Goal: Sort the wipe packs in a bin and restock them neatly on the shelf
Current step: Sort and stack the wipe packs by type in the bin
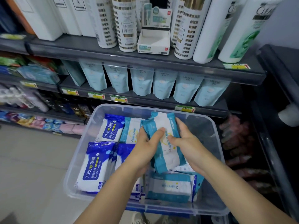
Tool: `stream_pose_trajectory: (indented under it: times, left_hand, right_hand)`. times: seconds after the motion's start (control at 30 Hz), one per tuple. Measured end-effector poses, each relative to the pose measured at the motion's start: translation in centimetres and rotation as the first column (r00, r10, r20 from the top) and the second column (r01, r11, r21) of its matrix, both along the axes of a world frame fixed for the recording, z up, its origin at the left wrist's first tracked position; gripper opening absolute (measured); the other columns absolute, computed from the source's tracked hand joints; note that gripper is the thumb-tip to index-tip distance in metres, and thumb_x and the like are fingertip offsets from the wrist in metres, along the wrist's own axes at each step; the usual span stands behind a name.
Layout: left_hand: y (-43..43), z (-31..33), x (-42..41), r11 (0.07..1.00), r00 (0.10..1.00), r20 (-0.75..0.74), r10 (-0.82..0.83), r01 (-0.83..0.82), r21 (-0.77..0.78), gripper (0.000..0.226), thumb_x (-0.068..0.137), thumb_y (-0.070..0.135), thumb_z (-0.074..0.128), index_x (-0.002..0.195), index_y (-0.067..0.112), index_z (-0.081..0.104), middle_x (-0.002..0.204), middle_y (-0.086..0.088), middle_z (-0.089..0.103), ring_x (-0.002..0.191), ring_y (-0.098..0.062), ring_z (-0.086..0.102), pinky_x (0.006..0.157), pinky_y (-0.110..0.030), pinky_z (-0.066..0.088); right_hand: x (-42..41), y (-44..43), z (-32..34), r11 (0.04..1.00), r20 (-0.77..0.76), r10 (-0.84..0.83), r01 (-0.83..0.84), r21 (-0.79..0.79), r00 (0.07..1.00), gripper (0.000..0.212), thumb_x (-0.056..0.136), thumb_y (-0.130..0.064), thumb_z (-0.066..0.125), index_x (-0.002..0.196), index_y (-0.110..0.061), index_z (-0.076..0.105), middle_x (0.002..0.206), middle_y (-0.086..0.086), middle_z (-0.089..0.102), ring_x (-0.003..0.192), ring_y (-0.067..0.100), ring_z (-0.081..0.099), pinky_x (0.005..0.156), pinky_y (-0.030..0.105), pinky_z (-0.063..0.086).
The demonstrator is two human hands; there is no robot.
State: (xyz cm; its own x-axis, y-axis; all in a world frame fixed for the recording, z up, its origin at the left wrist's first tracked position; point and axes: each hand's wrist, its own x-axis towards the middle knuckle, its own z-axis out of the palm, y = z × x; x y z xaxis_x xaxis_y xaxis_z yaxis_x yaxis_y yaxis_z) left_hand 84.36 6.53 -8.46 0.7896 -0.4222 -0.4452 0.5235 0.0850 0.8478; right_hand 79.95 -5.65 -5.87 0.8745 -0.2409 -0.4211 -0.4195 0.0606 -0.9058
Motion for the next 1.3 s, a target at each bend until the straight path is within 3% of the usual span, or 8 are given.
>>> stream_pose_trajectory:
  times: [0.17,0.3,0.43,0.6,0.67,0.83,1.07,1.3]
  left_hand:
    - [2.5,0.4,2.6,0.992,0.996,0.025,0.090,-0.092,0.083,0.043,0.095,0.016,0.050,0.131,0.025,0.029,0.105,-0.003,0.065,0.083,-0.017,0.068,0.066,-0.031,0.055]
    - [4.4,-0.2,4.9,0.975,0.988,0.033,0.150,-0.154,0.160,0.044,0.095,0.016,0.054,0.134,0.019,0.034,0.107,-0.007,0.067,0.091,-0.023,0.068,0.076,-0.039,0.056]
    - [5.3,-1.2,8.7,0.956,0.996,0.031,0.085,-0.090,0.280,0.041,0.095,0.020,0.056,0.132,0.014,0.041,0.107,-0.006,0.068,0.084,-0.018,0.068,0.064,-0.031,0.053]
    - [5.3,-2.7,9.9,0.918,0.996,-0.025,-0.082,0.085,0.386,0.010,0.096,0.018,0.055,0.105,0.016,0.058,0.092,-0.002,0.070,0.081,-0.018,0.067,0.065,-0.031,0.054]
    - [5.3,-3.0,10.0,0.917,0.996,-0.021,-0.091,0.092,0.387,0.005,0.096,0.017,0.055,0.096,0.020,0.059,0.088,0.001,0.070,0.079,-0.016,0.067,0.064,-0.028,0.052]
    - [4.9,-3.5,10.5,0.885,0.983,0.048,-0.176,0.137,0.444,0.017,0.095,0.020,0.057,0.112,0.018,0.056,0.106,-0.004,0.067,0.096,-0.023,0.066,0.084,-0.038,0.054]
    - [5.0,-5.4,10.9,0.627,0.926,0.182,-0.330,0.071,0.776,0.032,0.094,0.048,0.048,0.102,0.018,0.057,0.121,-0.012,0.055,0.106,-0.030,0.056,0.095,-0.048,0.046]
    - [3.9,-3.1,8.2,0.560,0.863,0.377,-0.336,-0.139,0.817,0.057,0.095,0.034,0.053,0.143,0.008,0.038,0.144,-0.015,0.033,0.135,-0.033,0.027,0.111,-0.039,0.023]
  right_hand:
    - [3.1,3.2,-0.4,0.998,-0.006,0.006,-0.007,-0.065,1.000,0.062,0.094,-0.008,0.050,0.145,-0.032,0.024,0.118,-0.005,0.058,0.098,0.013,0.060,0.081,0.027,0.050]
    - [4.7,3.6,-1.3,0.964,-0.010,0.115,-0.114,-0.238,0.993,0.053,0.095,-0.015,0.048,0.144,-0.027,0.032,0.135,-0.004,0.050,0.111,0.012,0.055,0.095,0.029,0.045]
    - [4.9,1.2,-2.3,0.701,-0.063,0.195,-0.184,-0.689,0.979,0.040,0.098,-0.016,0.043,0.137,-0.018,0.046,0.146,-0.003,0.037,0.133,0.016,0.031,0.109,0.025,0.023]
    - [3.9,0.3,-4.0,0.528,-0.234,0.266,-0.345,-0.776,0.935,0.042,0.098,-0.016,0.043,0.140,-0.019,0.042,0.152,-0.004,0.025,0.138,0.017,0.019,0.113,0.026,0.016]
    - [3.7,0.3,-4.5,0.519,-0.221,0.276,-0.338,-0.785,0.936,0.044,0.097,-0.015,0.043,0.140,-0.019,0.041,0.153,-0.006,0.022,0.139,0.015,0.015,0.113,0.024,0.015]
    - [3.4,0.4,-5.0,0.543,-0.186,0.283,-0.317,-0.777,0.941,0.046,0.096,-0.013,0.045,0.141,-0.018,0.041,0.153,-0.007,0.017,0.140,0.012,0.009,0.114,0.023,0.012]
    - [3.2,-0.8,-4.7,0.577,-0.140,0.324,-0.313,-0.754,0.936,0.045,0.095,-0.017,0.050,0.140,-0.021,0.043,0.152,-0.007,0.023,0.139,0.013,0.015,0.112,0.023,0.014]
    - [-0.3,-5.5,-4.7,0.682,-0.094,0.107,-0.142,-0.717,0.990,0.039,0.092,-0.009,0.055,0.131,-0.015,0.053,0.137,0.002,0.047,0.126,0.016,0.044,0.101,0.021,0.029]
